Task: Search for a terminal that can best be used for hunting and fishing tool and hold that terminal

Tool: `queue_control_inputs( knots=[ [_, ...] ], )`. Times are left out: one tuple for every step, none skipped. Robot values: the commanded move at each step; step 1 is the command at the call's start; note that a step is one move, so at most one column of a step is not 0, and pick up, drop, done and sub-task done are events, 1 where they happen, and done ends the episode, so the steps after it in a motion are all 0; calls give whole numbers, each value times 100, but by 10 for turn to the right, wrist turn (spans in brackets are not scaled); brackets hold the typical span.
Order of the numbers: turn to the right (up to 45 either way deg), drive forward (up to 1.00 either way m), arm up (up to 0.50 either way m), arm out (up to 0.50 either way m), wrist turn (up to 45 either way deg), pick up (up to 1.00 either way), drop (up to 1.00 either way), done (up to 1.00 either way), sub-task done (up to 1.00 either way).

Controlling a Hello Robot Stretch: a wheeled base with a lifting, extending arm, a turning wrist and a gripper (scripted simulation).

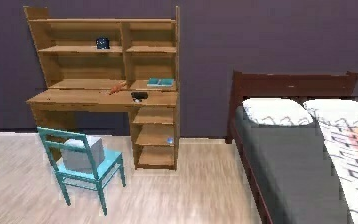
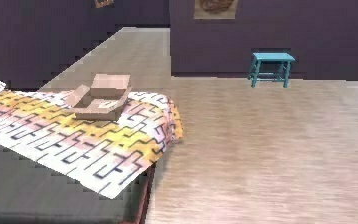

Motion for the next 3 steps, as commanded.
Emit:
queue_control_inputs(
  knots=[
    [0, 100, 0, 0, 0, 0, 0, 0, 0],
    [60, 0, 0, 0, 0, 0, 0, 0, 0],
    [0, 20, 0, 0, 0, 0, 0, 0, 0]
  ],
)
